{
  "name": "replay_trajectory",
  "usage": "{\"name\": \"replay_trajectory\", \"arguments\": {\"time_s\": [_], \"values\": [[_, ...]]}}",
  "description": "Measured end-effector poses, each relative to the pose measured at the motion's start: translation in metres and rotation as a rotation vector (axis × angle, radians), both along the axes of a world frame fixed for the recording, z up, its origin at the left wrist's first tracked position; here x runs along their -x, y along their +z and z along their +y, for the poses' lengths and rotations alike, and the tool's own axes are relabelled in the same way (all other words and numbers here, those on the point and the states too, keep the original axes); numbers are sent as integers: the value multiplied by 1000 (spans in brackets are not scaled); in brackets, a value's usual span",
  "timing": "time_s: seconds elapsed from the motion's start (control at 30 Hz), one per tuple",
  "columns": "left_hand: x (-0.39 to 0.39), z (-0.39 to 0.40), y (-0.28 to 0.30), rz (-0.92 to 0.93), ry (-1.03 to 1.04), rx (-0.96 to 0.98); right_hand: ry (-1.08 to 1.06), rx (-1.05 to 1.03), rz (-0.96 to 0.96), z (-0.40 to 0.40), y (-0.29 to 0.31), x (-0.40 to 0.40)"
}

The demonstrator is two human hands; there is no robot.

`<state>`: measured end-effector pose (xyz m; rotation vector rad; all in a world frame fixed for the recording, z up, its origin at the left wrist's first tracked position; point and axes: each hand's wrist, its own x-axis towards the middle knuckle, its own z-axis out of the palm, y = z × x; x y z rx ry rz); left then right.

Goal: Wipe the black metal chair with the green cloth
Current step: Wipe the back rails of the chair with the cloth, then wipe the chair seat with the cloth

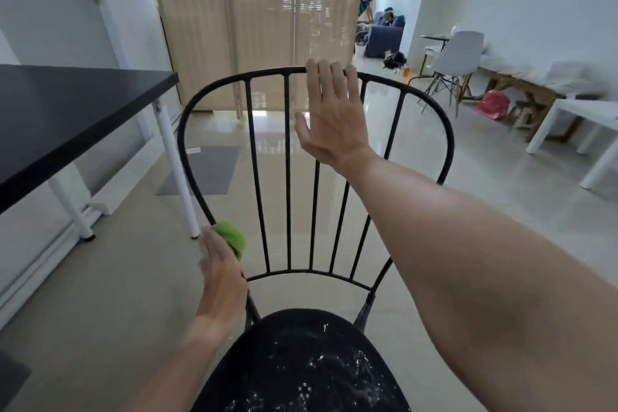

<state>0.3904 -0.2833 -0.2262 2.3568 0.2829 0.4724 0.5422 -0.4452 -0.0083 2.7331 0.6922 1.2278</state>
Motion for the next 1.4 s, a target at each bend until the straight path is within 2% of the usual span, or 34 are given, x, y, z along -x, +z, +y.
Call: {"name": "replay_trajectory", "arguments": {"time_s": [0.07,0.17,0.3,0.47,0.57,0.7,0.77,0.83,0.9,0.97,1.07,1.2,1.3,1.4], "values": [[17,8,-17,226,-121,24,-26,-21,31,4,2,6],[31,27,-29,397,-98,-57,-55,-41,81,5,-7,23],[43,45,-28,448,-50,-120,84,-42,182,-10,-69,68],[69,37,1,403,-5,32,86,-73,461,-42,-147,128],[87,17,9,390,-98,7,53,-130,682,-53,-174,165],[109,-8,-11,502,-189,119,66,-158,911,-60,-198,208],[117,-22,-30,596,-249,38,71,-139,973,-62,-210,226],[127,-36,-48,660,-317,-193,76,-116,1025,-61,-221,241],[136,-44,-57,638,-360,-387,102,-80,1055,-59,-230,250],[141,-43,-61,629,-389,-452,124,-65,1062,-57,-237,256],[144,-36,-64,642,-366,-469,98,-59,1033,-55,-248,262],[155,-40,-70,560,-91,-455,48,-104,1014,-61,-266,266],[150,-45,-75,581,-41,-521,-6,-121,996,-75,-275,268],[131,-50,-77,586,-31,-509,-62,-127,982,-93,-281,268]]}}
